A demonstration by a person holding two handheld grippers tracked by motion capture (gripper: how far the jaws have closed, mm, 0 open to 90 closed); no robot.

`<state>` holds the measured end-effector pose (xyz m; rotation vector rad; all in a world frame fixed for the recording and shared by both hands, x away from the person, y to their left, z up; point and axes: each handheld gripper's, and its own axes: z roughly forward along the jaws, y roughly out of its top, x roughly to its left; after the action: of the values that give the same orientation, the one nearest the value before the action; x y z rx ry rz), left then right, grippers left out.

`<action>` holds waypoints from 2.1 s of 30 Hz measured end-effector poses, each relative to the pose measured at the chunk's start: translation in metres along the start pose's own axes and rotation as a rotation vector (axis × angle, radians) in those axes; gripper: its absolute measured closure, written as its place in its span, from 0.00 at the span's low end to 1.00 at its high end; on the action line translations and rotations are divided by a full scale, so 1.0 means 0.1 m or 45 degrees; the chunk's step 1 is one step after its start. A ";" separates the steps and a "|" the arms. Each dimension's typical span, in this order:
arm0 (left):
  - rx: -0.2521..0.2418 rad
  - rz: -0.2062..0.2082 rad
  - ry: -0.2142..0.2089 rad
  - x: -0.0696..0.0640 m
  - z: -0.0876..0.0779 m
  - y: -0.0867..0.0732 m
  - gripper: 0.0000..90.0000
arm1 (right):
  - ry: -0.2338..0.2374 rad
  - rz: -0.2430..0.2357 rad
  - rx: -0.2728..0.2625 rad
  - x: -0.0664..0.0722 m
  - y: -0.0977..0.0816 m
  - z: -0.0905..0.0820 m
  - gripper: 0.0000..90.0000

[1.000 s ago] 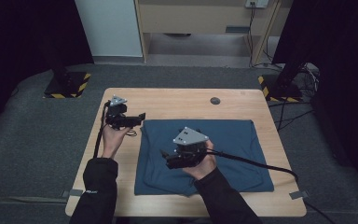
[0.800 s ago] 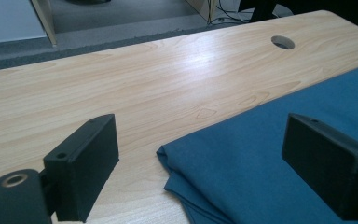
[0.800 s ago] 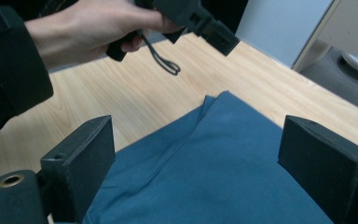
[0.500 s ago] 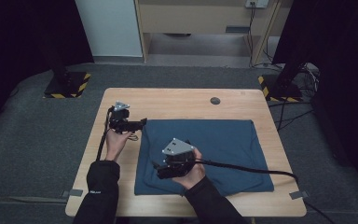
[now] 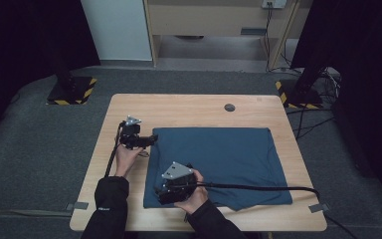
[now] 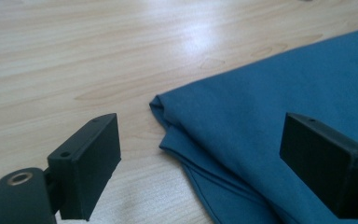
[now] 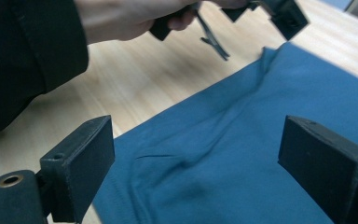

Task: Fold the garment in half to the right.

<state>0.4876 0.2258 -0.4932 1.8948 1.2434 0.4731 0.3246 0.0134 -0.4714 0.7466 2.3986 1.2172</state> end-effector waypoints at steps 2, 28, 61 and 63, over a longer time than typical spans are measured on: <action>0.013 0.008 0.004 -0.02 0.04 -0.01 0.13 | 0.011 0.002 0.012 0.05 -0.03 0.04 0.11; 0.146 0.017 0.008 -0.13 0.42 -0.15 0.13 | 0.052 -0.010 0.170 0.38 -0.41 0.47 0.09; 0.109 -0.109 -0.072 -0.20 0.39 -0.07 0.86 | -0.037 0.198 0.043 0.09 -0.45 0.26 0.90; 0.074 -0.133 -0.103 -0.19 0.31 -0.02 0.86 | -0.036 0.197 0.006 0.07 -0.40 0.14 0.90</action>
<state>0.4993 0.1963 -0.5115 1.8672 1.3078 0.3054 0.3147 0.0068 -0.5124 0.9599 2.3581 1.2511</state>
